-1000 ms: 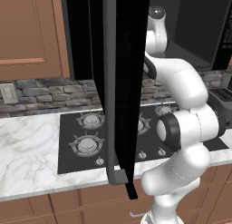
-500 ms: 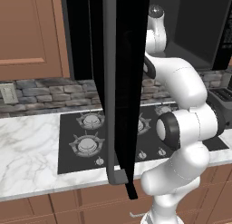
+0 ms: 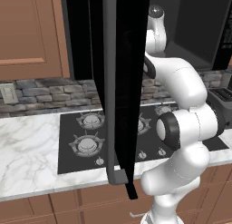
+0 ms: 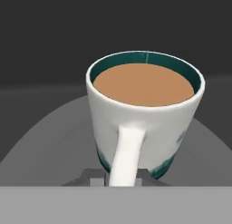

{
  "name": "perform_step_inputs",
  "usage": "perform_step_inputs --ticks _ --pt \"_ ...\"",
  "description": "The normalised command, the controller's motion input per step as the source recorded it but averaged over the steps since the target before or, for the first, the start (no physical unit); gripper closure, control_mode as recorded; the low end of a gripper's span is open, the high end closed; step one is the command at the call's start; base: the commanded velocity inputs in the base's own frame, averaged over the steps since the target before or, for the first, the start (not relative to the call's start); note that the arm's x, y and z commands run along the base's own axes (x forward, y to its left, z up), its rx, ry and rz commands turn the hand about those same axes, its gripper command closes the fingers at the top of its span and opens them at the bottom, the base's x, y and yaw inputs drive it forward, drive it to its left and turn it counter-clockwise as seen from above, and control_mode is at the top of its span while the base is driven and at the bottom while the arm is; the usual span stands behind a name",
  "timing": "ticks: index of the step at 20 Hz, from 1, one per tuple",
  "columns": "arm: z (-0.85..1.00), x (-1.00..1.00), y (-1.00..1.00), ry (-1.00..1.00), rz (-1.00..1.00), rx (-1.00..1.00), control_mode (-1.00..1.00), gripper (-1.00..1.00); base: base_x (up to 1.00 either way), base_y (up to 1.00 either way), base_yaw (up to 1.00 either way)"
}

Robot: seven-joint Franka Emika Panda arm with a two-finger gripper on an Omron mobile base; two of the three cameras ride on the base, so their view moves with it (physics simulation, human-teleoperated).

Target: Pick the cup of tea, navigate to the dining table, and place it on the saucer.

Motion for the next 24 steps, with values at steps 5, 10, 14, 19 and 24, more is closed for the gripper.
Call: perform_step_inputs --ticks 5,10,14,19,24 --pt "0.00 0.00 0.00 0.00 0.00 0.00 -1.00 1.00 0.00 0.00 0.00" --pt "0.00 0.00 0.00 0.00 0.00 0.00 -1.00 1.00 0.00 0.00 0.00" --pt "0.00 -0.41 0.00 -0.03 0.00 0.00 -1.00 1.00 0.00 0.00 0.00" --pt "0.00 -0.94 0.00 -0.10 0.00 0.00 -1.00 1.00 0.00 0.00 0.00" --pt "0.00 -1.00 0.00 -0.15 0.01 0.00 -1.00 1.00 0.00 0.00 0.00"
